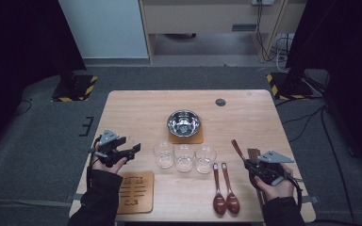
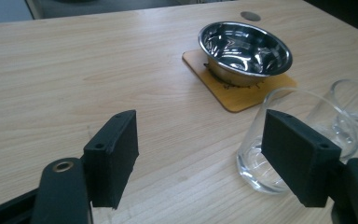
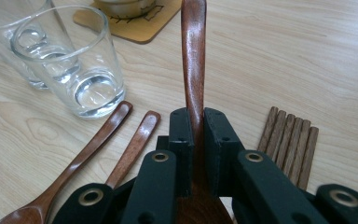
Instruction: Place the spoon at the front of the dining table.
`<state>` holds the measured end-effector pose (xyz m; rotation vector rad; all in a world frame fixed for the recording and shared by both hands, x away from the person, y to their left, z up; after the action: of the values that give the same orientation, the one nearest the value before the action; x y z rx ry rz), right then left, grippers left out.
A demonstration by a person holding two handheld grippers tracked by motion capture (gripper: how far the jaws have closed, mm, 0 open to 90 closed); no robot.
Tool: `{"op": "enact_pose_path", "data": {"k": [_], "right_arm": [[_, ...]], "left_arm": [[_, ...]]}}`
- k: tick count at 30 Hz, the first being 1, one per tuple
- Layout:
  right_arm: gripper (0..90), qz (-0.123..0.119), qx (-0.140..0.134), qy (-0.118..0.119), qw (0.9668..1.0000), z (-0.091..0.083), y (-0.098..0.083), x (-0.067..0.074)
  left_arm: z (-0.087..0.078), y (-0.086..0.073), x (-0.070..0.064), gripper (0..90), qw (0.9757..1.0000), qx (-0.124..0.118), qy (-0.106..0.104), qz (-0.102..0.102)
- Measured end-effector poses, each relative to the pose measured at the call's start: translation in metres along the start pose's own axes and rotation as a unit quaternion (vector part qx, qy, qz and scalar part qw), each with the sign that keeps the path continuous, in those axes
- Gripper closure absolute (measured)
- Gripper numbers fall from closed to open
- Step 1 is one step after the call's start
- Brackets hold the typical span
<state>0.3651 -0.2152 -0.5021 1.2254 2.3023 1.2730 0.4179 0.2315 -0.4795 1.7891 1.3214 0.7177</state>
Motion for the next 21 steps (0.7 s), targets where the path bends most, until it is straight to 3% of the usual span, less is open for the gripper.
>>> {"op": "enact_pose_path", "data": {"k": [21], "right_arm": [[82.2, -0.007, -0.028, 0.001, 0.9996, -0.004, 0.008, 0.000]], "left_arm": [[-0.013, 0.020, -0.033, 27.2, 0.9984, -0.027, -0.048, 0.009]]}}
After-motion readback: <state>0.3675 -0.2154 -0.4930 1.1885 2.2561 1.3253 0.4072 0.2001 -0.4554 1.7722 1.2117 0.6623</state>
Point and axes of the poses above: each handheld gripper's, and its own axes: z roughly forward along the jaws, y roughly out of its top, x roughly to its left, the point moved 6 cm from there along z, roughly forward along the jaws, and after that the axes turned 13 degrees about y, right-handed, at the moved point
